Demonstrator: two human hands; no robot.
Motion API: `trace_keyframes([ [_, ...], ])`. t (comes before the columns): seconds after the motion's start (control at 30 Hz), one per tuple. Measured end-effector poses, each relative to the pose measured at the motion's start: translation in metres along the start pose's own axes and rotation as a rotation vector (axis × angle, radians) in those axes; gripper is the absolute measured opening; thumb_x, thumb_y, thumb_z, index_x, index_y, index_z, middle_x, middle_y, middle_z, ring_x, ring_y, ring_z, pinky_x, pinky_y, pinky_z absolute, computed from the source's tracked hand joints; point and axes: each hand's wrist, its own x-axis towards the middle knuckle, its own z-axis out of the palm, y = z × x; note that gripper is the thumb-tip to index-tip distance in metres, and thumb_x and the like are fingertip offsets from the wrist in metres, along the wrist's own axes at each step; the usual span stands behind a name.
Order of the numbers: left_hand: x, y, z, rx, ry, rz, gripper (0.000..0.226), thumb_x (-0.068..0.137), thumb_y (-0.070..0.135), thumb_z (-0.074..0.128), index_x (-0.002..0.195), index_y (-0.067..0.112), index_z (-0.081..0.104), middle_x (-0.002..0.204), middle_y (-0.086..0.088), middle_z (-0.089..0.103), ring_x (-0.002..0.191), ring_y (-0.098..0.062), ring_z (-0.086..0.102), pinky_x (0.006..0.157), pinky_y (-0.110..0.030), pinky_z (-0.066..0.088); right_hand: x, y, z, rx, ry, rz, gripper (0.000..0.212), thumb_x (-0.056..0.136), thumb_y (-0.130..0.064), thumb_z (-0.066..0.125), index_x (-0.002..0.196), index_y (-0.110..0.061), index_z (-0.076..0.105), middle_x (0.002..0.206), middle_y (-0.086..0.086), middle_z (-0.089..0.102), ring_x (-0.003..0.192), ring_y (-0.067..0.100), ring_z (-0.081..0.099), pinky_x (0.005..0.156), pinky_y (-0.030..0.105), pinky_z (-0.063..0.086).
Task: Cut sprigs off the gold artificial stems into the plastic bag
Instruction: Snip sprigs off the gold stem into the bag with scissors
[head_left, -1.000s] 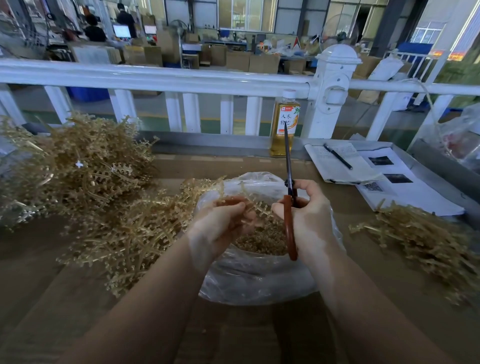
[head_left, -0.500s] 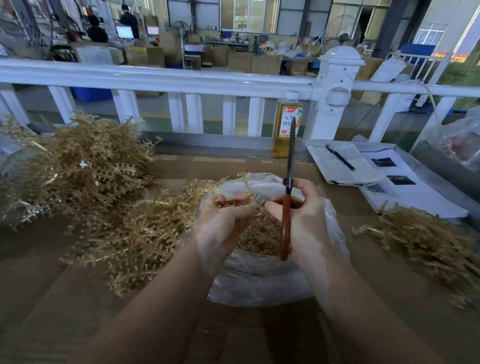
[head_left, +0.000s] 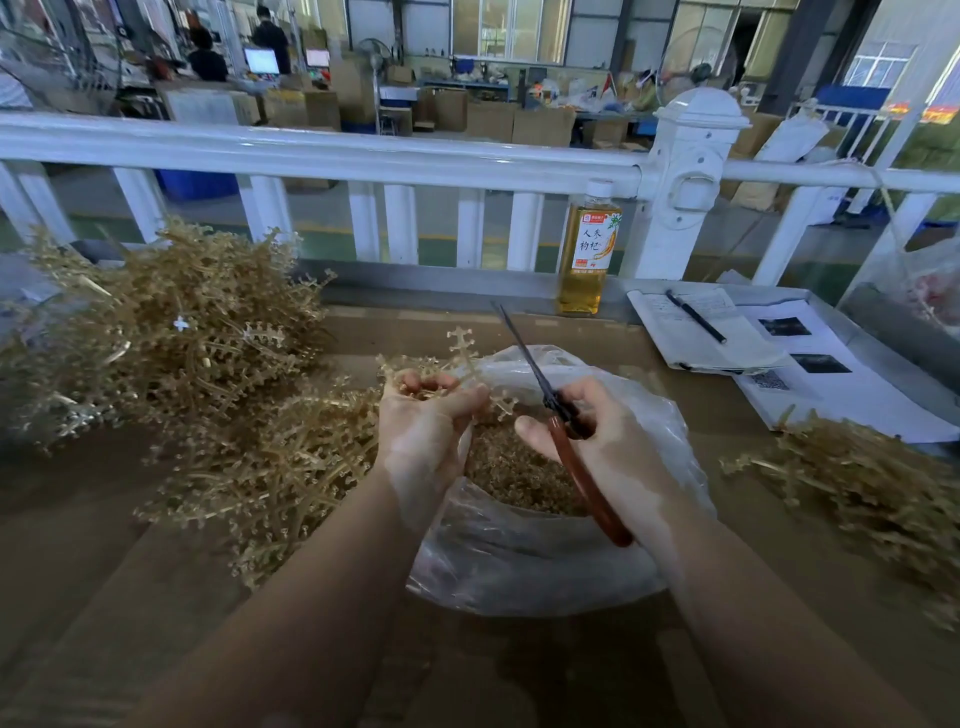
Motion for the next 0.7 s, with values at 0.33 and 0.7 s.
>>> trace_keyframes([
  [0.33, 0.010, 0.012, -0.005, 0.022, -0.047, 0.093, 0.050, 0.073, -0.030, 0.053, 0.079, 0.015, 0.033, 0.070, -0.002, 0.050, 0.052, -0.011, 0.062, 0.064, -0.027, 0.059, -0.005, 0.002, -0.008, -0.350, -0.133, -0.125, 0.035, 0.078, -0.064, 0.063, 0.089, -0.033, 0.051, 0.077, -0.015, 0.061, 0.072, -0.005, 0.057, 0.064, 0.017, 0.041],
  [0.7, 0.012, 0.006, -0.013, 0.090, -0.033, 0.127, 0.047, 0.071, -0.030, 0.056, 0.079, 0.013, 0.037, 0.072, -0.002, 0.049, 0.066, -0.019, 0.059, 0.075, -0.034, 0.056, -0.010, -0.004, -0.006, -0.501, -0.096, -0.192, 0.036, 0.078, -0.064, 0.063, 0.094, -0.035, 0.048, 0.075, -0.015, 0.055, 0.069, -0.003, 0.052, 0.055, 0.012, 0.030],
])
